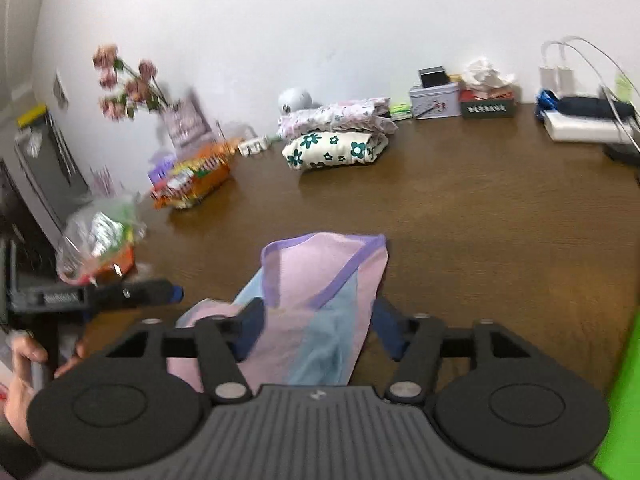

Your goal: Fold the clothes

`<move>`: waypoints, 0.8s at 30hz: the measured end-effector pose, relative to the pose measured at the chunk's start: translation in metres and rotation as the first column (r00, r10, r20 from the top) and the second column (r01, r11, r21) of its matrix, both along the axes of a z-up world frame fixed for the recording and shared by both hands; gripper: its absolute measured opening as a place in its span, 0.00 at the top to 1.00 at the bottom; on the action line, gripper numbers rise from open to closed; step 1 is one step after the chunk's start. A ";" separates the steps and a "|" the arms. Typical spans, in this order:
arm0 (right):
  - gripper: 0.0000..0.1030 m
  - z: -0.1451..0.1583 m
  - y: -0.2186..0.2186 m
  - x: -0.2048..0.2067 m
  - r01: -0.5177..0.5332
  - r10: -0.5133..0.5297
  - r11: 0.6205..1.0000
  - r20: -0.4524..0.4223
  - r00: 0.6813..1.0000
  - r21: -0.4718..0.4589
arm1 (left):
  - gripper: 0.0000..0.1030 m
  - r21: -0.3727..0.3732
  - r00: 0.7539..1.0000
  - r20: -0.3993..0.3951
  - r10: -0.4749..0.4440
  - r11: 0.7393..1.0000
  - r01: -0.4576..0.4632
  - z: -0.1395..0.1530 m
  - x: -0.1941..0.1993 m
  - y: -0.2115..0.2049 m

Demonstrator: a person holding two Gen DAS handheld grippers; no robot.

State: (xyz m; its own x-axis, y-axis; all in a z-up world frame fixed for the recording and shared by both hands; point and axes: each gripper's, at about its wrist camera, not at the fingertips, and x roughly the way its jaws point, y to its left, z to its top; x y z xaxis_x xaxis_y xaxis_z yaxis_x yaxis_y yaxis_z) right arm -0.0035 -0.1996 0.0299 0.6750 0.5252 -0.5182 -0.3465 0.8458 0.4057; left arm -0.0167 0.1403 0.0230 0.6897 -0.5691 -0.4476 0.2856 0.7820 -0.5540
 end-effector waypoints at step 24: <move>0.47 -0.004 0.040 0.107 0.106 -0.132 0.969 -0.108 0.985 -0.222 | 0.54 0.319 0.994 -0.109 0.021 0.948 0.015 0.001 0.130 -0.057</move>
State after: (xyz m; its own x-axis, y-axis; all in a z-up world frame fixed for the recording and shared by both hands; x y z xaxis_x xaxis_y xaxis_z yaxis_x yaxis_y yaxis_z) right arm 0.1036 -0.1595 0.0261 0.6514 0.3124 -0.6914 -0.1976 0.9497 0.2429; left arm 0.1137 0.0835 0.0238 0.6280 -0.3826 -0.6777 0.2349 0.9234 -0.3036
